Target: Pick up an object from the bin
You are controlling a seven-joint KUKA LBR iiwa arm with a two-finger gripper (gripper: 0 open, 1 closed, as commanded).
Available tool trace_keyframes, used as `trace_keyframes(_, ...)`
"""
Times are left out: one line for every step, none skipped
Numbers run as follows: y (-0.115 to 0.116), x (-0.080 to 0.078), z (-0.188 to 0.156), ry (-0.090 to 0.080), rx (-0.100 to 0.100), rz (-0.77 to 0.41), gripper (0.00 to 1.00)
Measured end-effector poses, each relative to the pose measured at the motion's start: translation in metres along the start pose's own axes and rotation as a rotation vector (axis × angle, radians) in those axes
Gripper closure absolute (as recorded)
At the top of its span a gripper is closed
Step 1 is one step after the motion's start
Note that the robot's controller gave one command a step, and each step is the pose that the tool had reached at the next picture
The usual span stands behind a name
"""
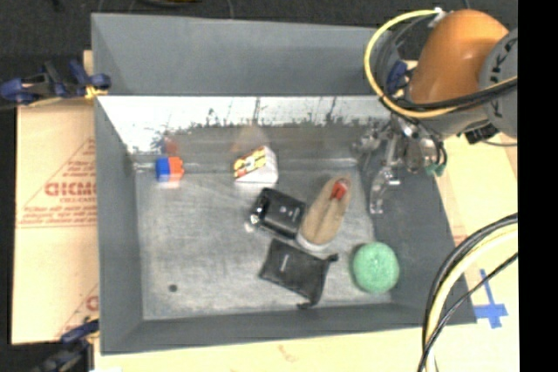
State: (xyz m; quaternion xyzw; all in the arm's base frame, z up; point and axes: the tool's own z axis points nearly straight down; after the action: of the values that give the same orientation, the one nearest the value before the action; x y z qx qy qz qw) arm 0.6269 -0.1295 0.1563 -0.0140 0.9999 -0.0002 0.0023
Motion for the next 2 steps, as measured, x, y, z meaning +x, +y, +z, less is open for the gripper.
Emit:
trace_keyframes(0.019, 0.016, 0.060, -0.006, 0.003, -0.082, 0.00)
trace_keyframes(0.018, 0.016, 0.077, -0.003, 0.003, -0.398, 1.00)
